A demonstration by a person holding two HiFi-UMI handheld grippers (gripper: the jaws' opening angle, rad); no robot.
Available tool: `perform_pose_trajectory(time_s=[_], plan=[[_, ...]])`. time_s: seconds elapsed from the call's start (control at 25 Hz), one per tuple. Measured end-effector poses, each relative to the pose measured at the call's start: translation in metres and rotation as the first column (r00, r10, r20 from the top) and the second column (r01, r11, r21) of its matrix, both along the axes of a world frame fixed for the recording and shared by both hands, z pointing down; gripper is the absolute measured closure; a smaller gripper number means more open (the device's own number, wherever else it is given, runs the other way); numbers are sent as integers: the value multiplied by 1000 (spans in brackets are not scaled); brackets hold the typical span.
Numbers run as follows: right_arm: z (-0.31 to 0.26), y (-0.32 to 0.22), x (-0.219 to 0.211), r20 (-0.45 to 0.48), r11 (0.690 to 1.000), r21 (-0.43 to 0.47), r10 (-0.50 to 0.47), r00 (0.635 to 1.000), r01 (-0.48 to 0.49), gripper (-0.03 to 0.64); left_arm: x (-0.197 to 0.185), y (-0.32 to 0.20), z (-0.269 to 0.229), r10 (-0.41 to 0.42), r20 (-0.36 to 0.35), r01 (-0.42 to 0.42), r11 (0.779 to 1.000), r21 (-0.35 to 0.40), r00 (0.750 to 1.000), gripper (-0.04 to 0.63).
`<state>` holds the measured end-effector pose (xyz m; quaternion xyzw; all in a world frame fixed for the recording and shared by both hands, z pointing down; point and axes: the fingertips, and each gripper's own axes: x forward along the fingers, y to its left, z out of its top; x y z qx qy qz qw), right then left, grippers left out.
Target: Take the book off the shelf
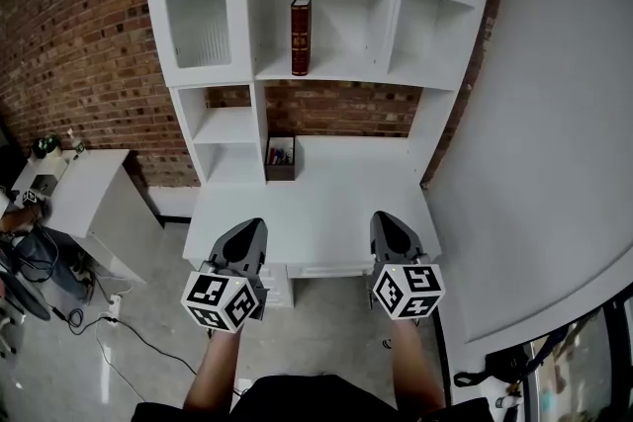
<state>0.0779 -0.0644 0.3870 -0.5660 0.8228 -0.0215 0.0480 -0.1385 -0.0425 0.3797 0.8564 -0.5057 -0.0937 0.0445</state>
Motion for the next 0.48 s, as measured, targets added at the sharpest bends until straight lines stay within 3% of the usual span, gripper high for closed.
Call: perform_pose_trajectory(time_s=[0.48], plan=[[11, -1, 37, -5, 1000, -12, 3, 1000, -3, 597, 39, -1, 3, 8, 17, -8, 1000, 11, 1000, 578]])
